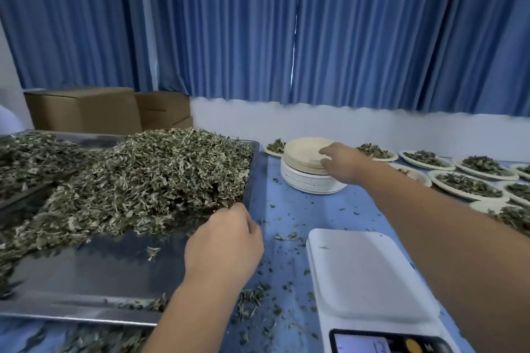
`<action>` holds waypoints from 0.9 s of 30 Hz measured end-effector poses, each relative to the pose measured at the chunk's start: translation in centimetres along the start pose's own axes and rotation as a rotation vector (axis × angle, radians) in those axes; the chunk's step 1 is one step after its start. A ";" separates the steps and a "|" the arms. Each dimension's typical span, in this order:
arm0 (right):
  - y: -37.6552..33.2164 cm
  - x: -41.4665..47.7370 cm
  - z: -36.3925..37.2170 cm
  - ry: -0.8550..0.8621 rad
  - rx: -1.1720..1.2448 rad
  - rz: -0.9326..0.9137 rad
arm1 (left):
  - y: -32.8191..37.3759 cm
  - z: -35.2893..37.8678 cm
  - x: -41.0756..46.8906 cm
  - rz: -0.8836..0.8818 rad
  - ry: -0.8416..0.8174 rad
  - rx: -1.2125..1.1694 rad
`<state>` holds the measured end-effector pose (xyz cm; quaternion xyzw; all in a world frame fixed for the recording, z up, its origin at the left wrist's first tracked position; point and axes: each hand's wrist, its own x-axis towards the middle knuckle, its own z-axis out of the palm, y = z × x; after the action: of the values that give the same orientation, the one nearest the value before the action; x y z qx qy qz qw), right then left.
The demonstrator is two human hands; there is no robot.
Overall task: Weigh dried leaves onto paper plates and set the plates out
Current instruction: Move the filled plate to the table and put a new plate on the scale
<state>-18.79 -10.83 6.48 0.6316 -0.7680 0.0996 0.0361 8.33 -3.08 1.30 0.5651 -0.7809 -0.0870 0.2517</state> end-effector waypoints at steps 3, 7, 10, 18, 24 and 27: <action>-0.3 1.0 0.3 0.010 0.030 0.006 | 0.0 0.1 0.1 0.010 0.000 0.002; -0.5 1.8 0.1 0.058 0.044 0.020 | -0.2 0.3 0.3 0.004 -0.010 0.017; -0.5 2.4 0.1 0.085 0.057 0.023 | -0.3 0.4 0.3 0.001 -0.017 0.025; -0.4 3.0 -0.5 0.101 0.070 0.012 | -0.4 0.6 0.4 0.005 -0.007 0.041; 0.0 2.7 -0.9 0.177 0.022 -0.079 | -0.5 0.6 0.5 0.006 0.004 0.027; -0.1 1.6 -0.9 0.262 0.002 -0.145 | -0.4 0.6 0.5 0.013 0.009 0.017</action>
<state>-19.12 -12.22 7.69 0.6670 -0.7090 0.1791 0.1427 8.25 -3.80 0.72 0.5627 -0.7841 -0.0762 0.2507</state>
